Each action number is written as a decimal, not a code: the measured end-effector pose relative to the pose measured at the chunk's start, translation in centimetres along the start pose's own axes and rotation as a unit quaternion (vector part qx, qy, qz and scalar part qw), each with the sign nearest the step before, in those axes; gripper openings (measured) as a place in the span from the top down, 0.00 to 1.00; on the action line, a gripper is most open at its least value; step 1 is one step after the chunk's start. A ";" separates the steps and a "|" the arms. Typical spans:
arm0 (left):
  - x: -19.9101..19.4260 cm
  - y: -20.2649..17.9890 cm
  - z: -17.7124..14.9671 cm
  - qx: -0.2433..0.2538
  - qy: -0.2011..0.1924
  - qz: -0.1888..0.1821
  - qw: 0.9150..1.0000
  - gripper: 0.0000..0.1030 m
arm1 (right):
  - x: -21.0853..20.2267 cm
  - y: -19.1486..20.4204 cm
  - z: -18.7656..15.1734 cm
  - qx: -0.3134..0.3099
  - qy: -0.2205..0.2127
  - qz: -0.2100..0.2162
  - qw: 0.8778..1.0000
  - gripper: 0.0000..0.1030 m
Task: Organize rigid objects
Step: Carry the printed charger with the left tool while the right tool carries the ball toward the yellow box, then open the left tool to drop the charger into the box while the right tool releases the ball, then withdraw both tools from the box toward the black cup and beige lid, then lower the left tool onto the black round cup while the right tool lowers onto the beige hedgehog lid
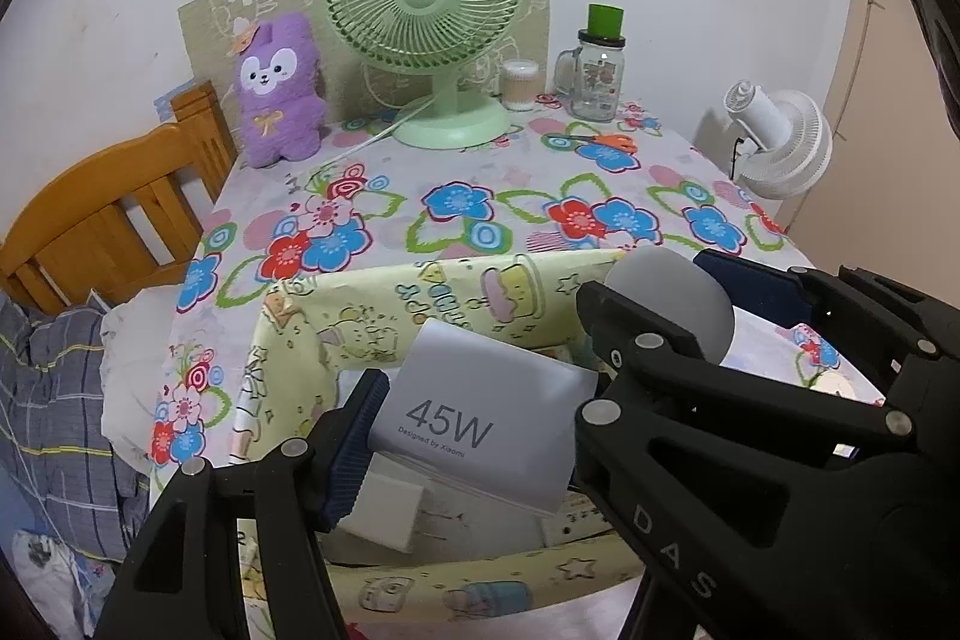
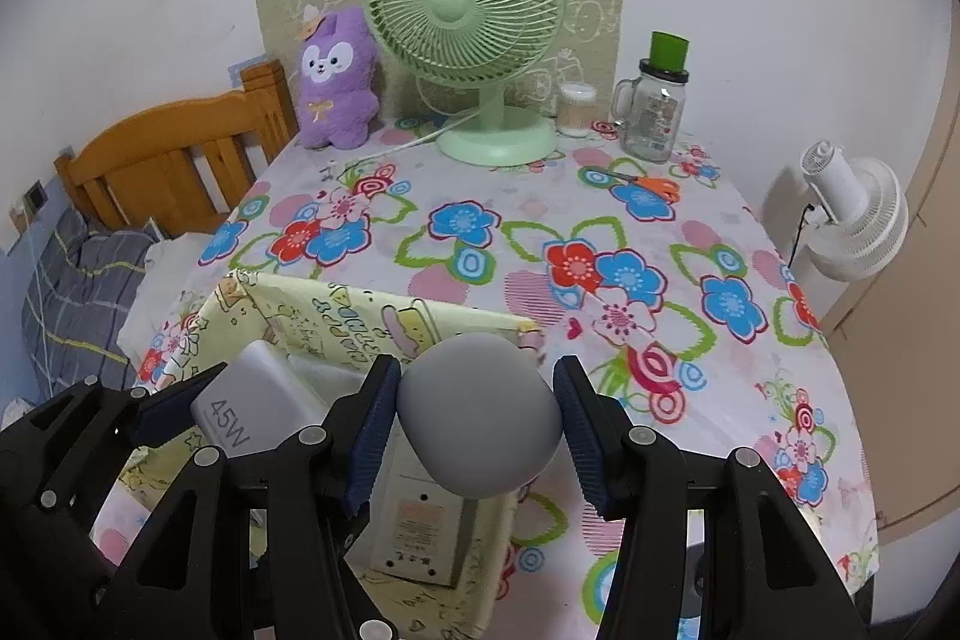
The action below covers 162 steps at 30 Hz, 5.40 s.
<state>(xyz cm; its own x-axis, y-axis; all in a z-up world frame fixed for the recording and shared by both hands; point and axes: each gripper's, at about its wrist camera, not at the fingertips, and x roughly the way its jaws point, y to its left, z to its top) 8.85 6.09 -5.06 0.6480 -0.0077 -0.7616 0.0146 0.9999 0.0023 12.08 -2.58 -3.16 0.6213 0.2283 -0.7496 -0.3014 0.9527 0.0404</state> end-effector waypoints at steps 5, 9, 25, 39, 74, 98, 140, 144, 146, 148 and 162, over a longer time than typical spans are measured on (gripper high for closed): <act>0.6 0.9 -0.1 0.002 0.009 -0.004 1.000 0.33 | 0.7 0.9 0.1 -0.005 0.004 0.001 1.000 0.46; 1.4 1.8 -0.5 0.000 0.020 -0.003 1.000 0.33 | 1.4 1.7 -0.1 -0.016 0.009 0.001 1.000 0.46; 4.6 3.9 -0.9 0.013 0.052 0.013 0.998 0.32 | 4.5 3.1 -0.7 -0.018 0.046 0.034 0.998 0.46; 4.1 4.1 -0.9 0.012 0.047 -0.006 0.999 0.15 | 5.1 3.8 -0.1 -0.044 0.045 0.053 0.997 0.44; -1.0 -2.0 -2.2 0.013 -0.013 -0.009 1.000 0.01 | -2.2 -2.4 -3.0 -0.011 -0.015 -0.003 1.000 0.11; -2.5 -8.2 -1.3 0.018 -0.026 -0.027 0.999 0.01 | -5.8 -8.7 -4.3 0.028 -0.040 -0.034 0.998 0.08; 0.7 -18.8 -3.9 0.043 -0.005 -0.073 0.996 0.03 | -6.3 -18.5 -10.3 0.073 -0.070 -0.071 0.992 0.08; 1.7 -19.2 -4.5 0.039 0.003 -0.077 0.996 0.03 | -5.6 -19.2 -11.0 0.075 -0.071 -0.070 0.992 0.08; 2.2 -19.5 -4.8 0.040 0.007 -0.077 0.996 0.03 | -5.1 -19.4 -11.4 0.072 -0.072 -0.072 0.992 0.08; 2.9 -19.8 -5.2 0.043 0.011 -0.074 0.996 0.03 | -4.5 -19.6 -11.9 0.069 -0.069 -0.075 0.992 0.08; 6.1 -21.5 -7.0 0.053 0.038 -0.097 0.993 0.03 | -1.6 -22.2 -14.7 0.097 -0.031 -0.080 0.992 0.08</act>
<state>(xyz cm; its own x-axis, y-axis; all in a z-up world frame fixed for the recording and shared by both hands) 7.14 -15.42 -14.33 0.5653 -0.1953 -0.8014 0.2164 0.9727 -0.0844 7.19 -27.07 -12.56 0.6948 0.0769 -0.7151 -0.0545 0.9970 0.0542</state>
